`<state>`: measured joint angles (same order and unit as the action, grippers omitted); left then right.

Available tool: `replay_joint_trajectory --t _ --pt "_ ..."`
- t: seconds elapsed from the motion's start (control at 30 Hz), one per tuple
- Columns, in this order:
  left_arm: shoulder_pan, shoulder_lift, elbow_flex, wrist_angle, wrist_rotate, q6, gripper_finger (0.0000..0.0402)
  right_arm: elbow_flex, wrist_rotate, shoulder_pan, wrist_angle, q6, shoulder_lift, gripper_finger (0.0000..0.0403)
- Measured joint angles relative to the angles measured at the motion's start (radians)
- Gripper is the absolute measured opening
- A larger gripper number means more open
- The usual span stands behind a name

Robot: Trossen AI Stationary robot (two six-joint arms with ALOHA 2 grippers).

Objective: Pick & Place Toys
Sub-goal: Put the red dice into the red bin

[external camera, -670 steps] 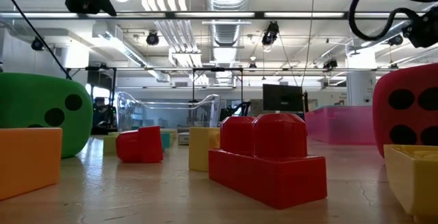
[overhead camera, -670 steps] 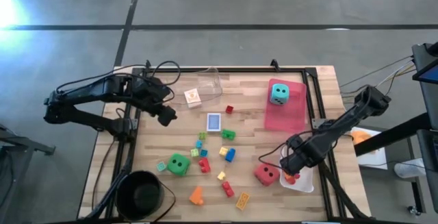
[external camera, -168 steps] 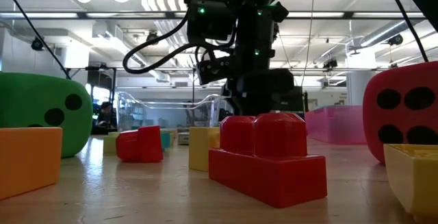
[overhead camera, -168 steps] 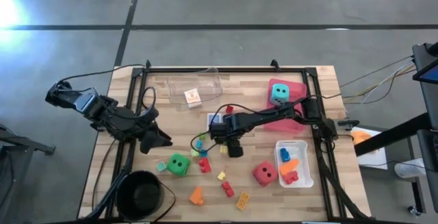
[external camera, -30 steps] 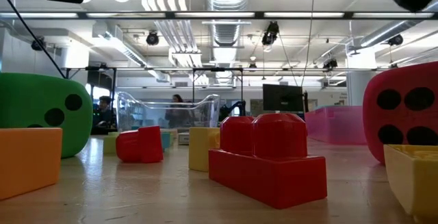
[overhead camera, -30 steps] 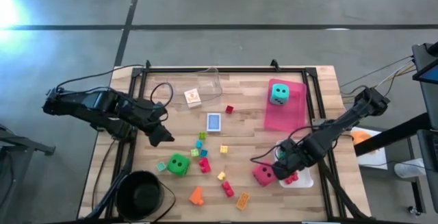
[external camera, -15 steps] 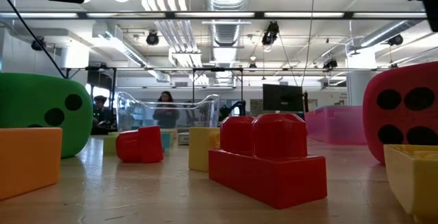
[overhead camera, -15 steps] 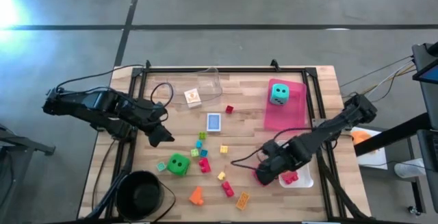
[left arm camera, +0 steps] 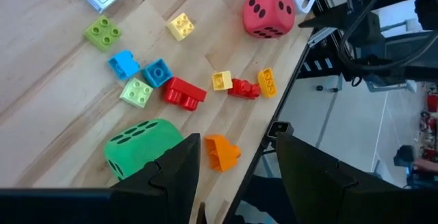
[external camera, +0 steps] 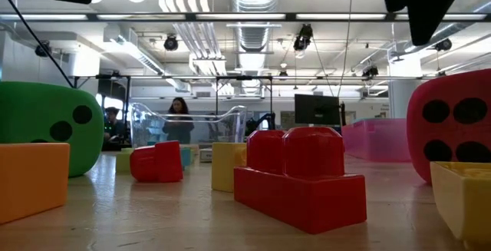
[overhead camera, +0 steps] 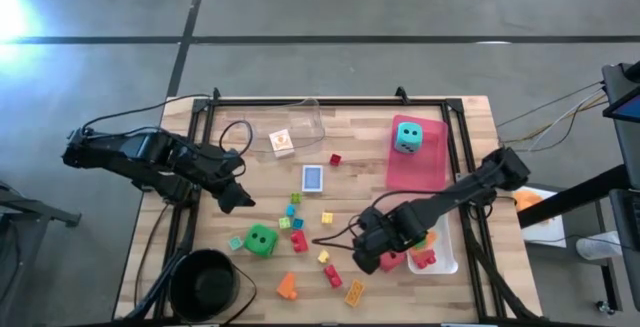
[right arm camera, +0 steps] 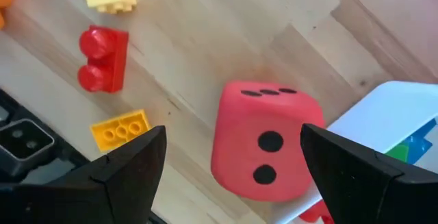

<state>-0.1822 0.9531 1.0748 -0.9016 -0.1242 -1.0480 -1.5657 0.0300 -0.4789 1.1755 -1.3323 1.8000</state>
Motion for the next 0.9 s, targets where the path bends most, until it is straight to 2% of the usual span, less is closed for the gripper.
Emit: replay_joint_trajectory --t 0.9 --pt "0.0 0.0 0.0 -0.002 0.0 -0.019 0.0197 0.122 -0.019 0.002 -0.001 -0.047 -0.002 0.0332"
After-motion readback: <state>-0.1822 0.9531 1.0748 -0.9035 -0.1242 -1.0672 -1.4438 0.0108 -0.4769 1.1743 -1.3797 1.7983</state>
